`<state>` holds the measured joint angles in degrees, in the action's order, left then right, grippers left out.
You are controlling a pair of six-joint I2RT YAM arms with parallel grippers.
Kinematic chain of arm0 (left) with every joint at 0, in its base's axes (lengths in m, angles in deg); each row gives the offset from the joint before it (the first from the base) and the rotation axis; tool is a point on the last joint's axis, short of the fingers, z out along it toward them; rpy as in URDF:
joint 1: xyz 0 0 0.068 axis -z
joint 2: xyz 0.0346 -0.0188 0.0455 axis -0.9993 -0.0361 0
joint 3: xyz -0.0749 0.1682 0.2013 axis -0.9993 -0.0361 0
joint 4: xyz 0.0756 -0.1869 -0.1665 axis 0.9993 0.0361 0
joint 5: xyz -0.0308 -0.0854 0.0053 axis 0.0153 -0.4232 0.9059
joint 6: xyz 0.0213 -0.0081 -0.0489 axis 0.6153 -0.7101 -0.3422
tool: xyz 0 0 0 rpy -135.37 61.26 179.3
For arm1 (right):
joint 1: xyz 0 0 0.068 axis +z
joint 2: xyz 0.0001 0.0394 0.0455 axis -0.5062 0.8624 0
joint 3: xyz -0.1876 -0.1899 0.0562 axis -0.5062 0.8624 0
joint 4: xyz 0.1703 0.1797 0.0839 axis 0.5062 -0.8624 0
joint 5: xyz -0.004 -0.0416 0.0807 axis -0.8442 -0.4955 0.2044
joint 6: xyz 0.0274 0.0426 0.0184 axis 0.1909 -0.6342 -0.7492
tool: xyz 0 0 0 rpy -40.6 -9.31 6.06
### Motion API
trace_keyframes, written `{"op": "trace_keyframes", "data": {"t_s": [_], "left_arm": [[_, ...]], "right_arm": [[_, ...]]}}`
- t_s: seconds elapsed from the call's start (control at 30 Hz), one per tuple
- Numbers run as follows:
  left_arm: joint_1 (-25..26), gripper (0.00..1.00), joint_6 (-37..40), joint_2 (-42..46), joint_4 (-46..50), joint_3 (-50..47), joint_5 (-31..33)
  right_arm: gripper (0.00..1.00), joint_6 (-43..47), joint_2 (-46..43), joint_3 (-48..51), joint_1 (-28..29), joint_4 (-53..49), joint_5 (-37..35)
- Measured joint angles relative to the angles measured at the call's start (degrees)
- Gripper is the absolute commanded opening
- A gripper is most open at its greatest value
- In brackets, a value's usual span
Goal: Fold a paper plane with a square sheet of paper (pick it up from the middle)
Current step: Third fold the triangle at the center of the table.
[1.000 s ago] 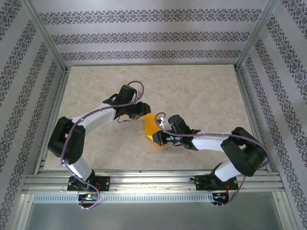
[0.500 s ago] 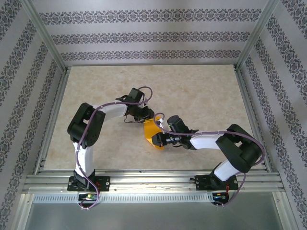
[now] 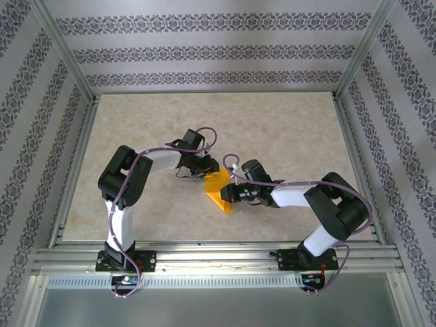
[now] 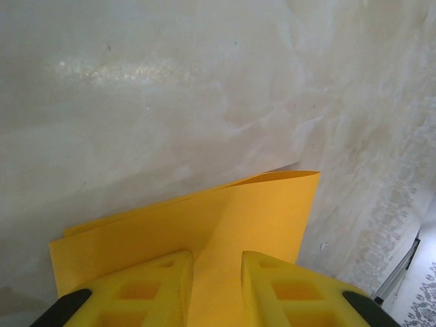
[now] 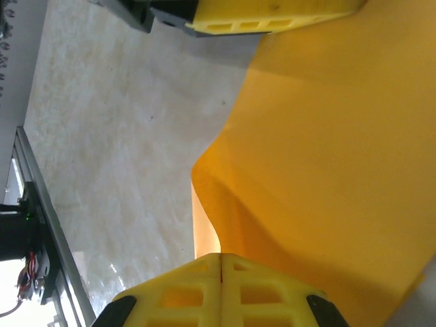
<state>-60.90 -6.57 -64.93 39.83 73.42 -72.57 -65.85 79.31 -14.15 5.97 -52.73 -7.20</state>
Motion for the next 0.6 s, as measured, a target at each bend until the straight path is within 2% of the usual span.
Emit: {"op": "trace_keyframes", "data": {"t_s": [0.6], "left_arm": [[0.0,0.27,-0.1,0.9,-1.8,-1.7,0.0]], "right_arm": [[0.0,6.8,0.1,-4.1,-1.0,-10.8,-3.9]]}}
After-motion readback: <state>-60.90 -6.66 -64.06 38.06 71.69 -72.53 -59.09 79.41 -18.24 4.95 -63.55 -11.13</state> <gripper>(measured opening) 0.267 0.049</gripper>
